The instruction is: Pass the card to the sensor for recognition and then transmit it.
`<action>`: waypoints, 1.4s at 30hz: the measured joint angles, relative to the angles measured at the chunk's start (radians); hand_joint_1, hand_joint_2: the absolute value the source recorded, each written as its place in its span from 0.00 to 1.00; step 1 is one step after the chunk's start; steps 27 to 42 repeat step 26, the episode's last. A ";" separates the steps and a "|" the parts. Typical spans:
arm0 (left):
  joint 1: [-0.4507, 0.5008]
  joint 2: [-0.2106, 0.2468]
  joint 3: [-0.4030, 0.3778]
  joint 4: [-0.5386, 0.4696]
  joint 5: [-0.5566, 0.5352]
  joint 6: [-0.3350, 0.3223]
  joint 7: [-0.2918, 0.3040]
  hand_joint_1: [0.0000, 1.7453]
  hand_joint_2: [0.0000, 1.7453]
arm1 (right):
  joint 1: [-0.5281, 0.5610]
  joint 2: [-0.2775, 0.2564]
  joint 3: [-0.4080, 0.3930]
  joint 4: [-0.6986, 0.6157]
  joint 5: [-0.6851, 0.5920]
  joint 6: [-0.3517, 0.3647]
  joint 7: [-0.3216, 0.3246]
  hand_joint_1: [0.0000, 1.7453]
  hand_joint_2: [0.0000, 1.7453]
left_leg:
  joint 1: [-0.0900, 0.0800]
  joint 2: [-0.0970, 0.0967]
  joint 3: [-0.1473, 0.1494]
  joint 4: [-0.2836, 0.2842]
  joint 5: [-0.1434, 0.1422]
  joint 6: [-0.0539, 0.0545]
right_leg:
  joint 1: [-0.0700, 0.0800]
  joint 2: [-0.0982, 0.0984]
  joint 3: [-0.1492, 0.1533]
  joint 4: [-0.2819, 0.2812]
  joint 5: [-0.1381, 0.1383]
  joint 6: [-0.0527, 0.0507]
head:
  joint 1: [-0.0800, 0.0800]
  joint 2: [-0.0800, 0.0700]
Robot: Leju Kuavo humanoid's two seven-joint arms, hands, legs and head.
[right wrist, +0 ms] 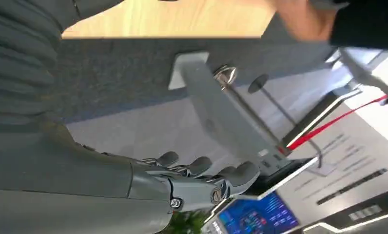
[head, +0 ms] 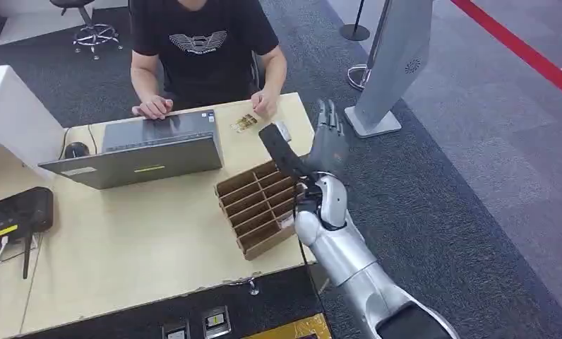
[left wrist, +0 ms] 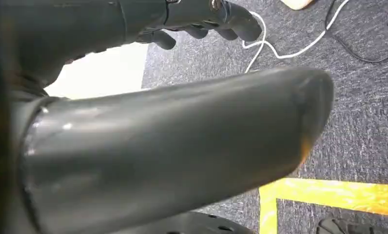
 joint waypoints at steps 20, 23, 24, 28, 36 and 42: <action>0.061 0.010 0.105 -0.002 -0.054 0.015 -0.056 0.00 0.00 | 0.327 -0.230 -0.395 -0.268 -0.018 0.012 -0.122 0.00 1.00 | 0.000 0.004 0.000 -0.001 -0.001 0.000 | 0.000 0.003 -0.001 0.000 0.000 0.000 | -0.002 0.000; 0.068 0.005 0.147 -0.002 -0.112 0.015 -0.073 0.00 0.00 | 0.361 -0.201 -0.485 -0.256 -0.019 0.004 -0.208 0.00 1.00 | 0.000 0.001 0.000 -0.001 -0.001 0.000 | 0.000 0.000 0.000 0.000 0.000 0.000 | 0.000 0.000; 0.071 0.003 0.162 -0.003 -0.127 0.015 -0.076 0.00 0.00 | 0.376 -0.190 -0.506 -0.244 -0.023 0.003 -0.225 0.00 1.00 | 0.000 0.001 0.000 -0.001 -0.002 0.000 | 0.000 0.000 0.000 0.000 0.000 0.000 | 0.000 0.000; 0.072 -0.002 0.195 -0.004 -0.166 0.015 -0.084 0.00 0.00 | 0.397 -0.176 -0.543 -0.217 -0.021 0.003 -0.257 0.00 1.00 | 0.000 0.002 0.000 -0.001 -0.002 0.000 | 0.000 0.001 -0.001 0.000 0.000 0.000 | 0.000 0.000; 0.072 -0.002 0.195 -0.004 -0.166 0.015 -0.084 0.00 0.00 | 0.397 -0.176 -0.543 -0.217 -0.021 0.003 -0.257 0.00 1.00 | 0.000 0.002 0.000 -0.001 -0.002 0.000 | 0.000 0.001 -0.001 0.000 0.000 0.000 | 0.000 0.000; 0.072 -0.002 0.195 -0.004 -0.166 0.015 -0.084 0.00 0.00 | 0.397 -0.176 -0.543 -0.217 -0.021 0.003 -0.257 0.00 1.00 | 0.000 0.002 0.000 -0.001 -0.002 0.000 | 0.000 0.001 -0.001 0.000 0.000 0.000 | 0.000 0.000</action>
